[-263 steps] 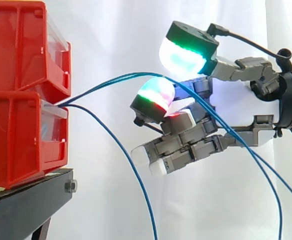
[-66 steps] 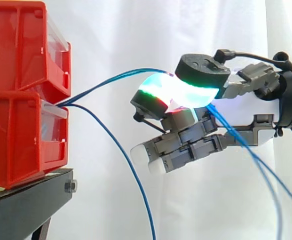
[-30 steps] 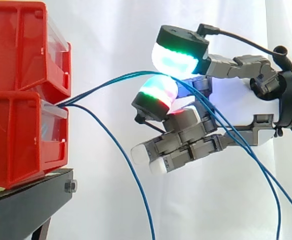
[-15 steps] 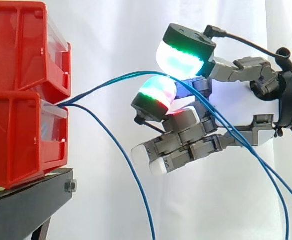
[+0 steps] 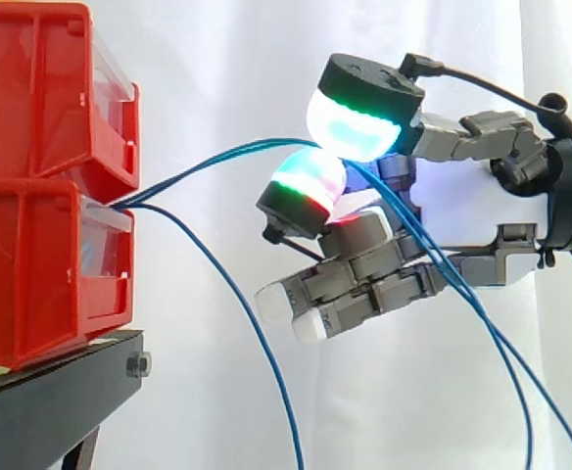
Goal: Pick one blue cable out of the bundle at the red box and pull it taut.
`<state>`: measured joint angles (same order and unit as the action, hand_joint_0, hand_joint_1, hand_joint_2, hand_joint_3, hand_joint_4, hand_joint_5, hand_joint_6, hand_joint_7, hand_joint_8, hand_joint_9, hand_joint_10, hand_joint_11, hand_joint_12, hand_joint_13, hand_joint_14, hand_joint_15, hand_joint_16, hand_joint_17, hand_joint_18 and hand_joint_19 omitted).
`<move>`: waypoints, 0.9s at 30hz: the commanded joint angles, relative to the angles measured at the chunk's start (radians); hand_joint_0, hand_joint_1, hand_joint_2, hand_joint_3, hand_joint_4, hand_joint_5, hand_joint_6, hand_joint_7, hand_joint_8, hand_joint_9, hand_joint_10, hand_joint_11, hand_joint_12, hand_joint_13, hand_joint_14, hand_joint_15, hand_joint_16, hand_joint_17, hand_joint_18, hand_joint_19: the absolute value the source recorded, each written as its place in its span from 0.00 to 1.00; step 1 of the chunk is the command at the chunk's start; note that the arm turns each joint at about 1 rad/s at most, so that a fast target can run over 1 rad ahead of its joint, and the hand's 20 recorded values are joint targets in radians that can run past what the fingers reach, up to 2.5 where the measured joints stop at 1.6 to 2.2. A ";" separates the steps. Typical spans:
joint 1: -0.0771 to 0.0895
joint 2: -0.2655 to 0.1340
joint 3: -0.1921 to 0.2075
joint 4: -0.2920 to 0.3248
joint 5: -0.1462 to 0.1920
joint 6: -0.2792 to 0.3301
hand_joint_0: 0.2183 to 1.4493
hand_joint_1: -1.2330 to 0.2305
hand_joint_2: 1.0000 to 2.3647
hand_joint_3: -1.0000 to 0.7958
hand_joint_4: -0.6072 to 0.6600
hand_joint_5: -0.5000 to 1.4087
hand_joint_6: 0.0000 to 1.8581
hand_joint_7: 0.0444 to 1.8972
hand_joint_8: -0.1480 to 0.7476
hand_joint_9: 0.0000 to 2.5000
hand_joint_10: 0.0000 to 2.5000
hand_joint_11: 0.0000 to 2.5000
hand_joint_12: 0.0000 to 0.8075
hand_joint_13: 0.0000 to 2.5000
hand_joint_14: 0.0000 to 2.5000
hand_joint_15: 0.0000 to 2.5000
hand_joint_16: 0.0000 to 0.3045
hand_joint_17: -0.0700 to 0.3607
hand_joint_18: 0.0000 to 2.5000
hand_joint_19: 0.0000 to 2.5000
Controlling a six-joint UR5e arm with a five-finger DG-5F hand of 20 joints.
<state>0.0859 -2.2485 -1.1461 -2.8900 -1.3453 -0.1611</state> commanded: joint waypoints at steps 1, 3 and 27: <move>0.000 0.001 0.000 0.000 0.000 0.000 0.44 0.22 0.00 0.28 0.50 0.18 0.49 0.59 0.50 0.42 0.00 0.54 0.44 0.24 0.01 0.13 0.17 0.44 0.21 0.10; 0.002 0.000 -0.001 0.000 0.000 0.000 0.46 0.22 0.00 0.28 0.46 0.18 0.49 0.58 0.50 0.42 0.01 0.53 0.43 0.24 0.00 0.12 0.17 0.44 0.21 0.09; 0.000 0.000 -0.001 0.000 0.000 0.002 0.31 0.36 0.01 0.40 0.53 0.18 0.48 0.58 0.51 0.44 0.00 0.53 0.44 0.24 0.01 0.14 0.18 0.45 0.19 0.14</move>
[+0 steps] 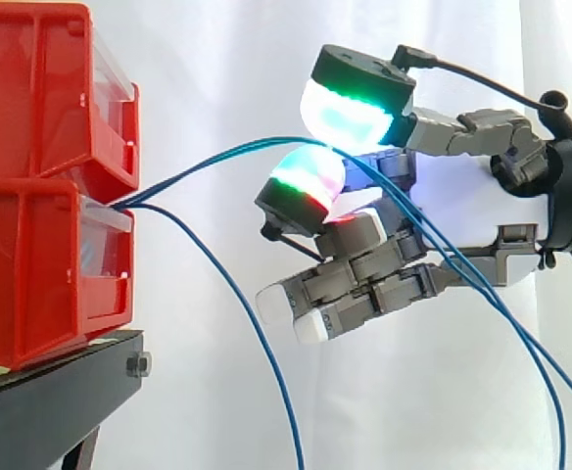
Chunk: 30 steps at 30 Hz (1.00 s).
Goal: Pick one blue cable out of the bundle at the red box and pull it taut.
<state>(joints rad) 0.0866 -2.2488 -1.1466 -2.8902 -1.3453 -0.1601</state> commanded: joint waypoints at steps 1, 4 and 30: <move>-0.001 0.002 0.001 0.000 0.000 0.001 0.31 0.35 0.01 0.41 0.53 0.18 0.48 0.57 0.52 0.44 0.00 0.54 0.45 0.24 0.01 0.14 0.18 0.45 0.20 0.14; -0.001 0.000 0.001 0.000 0.000 0.001 0.32 0.31 0.01 0.43 0.54 0.18 0.49 0.55 0.53 0.44 0.00 0.53 0.46 0.25 0.01 0.14 0.19 0.46 0.20 0.13; -0.001 0.000 0.001 0.000 0.000 0.001 0.52 0.24 0.00 0.28 0.44 0.15 0.51 0.51 0.46 0.36 0.00 0.49 0.41 0.23 0.00 0.12 0.16 0.42 0.20 0.11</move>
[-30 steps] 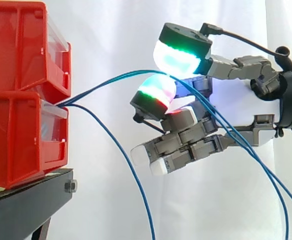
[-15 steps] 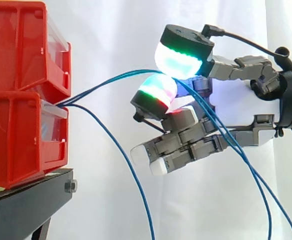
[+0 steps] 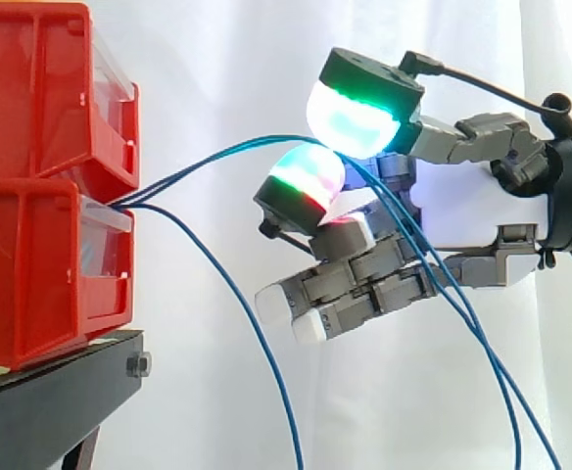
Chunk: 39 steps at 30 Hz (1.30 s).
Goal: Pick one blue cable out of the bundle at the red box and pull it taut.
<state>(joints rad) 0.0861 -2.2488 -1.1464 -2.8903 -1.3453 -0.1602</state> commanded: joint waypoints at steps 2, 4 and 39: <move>0.001 0.000 0.001 0.000 0.000 0.001 0.52 0.23 0.00 0.29 0.45 0.14 0.51 0.50 0.46 0.35 0.00 0.49 0.41 0.22 0.00 0.12 0.17 0.43 0.19 0.11; 0.001 0.000 -0.001 0.000 0.000 -0.001 0.51 0.23 0.00 0.28 0.45 0.14 0.51 0.49 0.46 0.34 0.00 0.49 0.42 0.22 0.01 0.12 0.17 0.43 0.19 0.10; 0.003 0.000 0.001 0.000 0.005 -0.001 0.40 0.29 0.01 0.42 0.48 0.15 0.51 0.49 0.51 0.34 0.00 0.50 0.44 0.22 0.00 0.12 0.18 0.45 0.19 0.11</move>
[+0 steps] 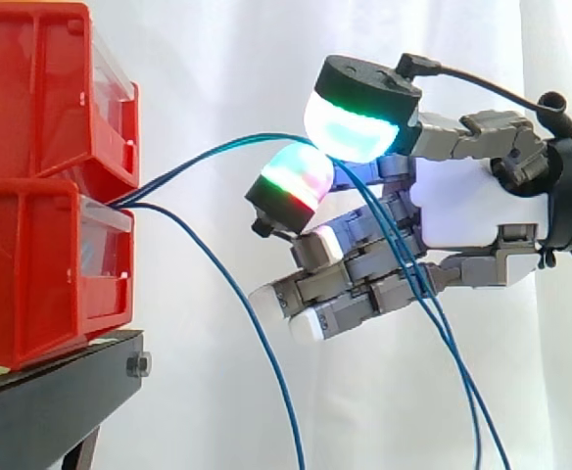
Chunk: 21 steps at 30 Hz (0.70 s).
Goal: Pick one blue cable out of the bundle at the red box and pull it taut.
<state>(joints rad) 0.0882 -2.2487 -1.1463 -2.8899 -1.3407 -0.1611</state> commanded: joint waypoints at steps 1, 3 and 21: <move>-0.001 0.000 -0.001 0.000 0.000 0.000 0.41 0.28 0.01 0.42 0.48 0.15 0.51 0.48 0.51 0.34 0.00 0.50 0.44 0.22 0.01 0.12 0.18 0.45 0.19 0.11; 0.001 0.000 -0.001 0.000 0.000 0.000 0.47 0.25 0.01 0.37 0.48 0.14 0.51 0.51 0.50 0.34 0.00 0.50 0.43 0.22 0.00 0.12 0.18 0.45 0.19 0.11; 0.002 0.000 -0.001 0.000 0.000 0.000 0.42 0.15 0.00 0.28 0.45 0.14 0.51 0.50 0.41 0.31 0.00 0.52 0.41 0.20 0.00 0.11 0.17 0.43 0.20 0.07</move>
<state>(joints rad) 0.0893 -2.2488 -1.1463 -2.8908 -1.3407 -0.1611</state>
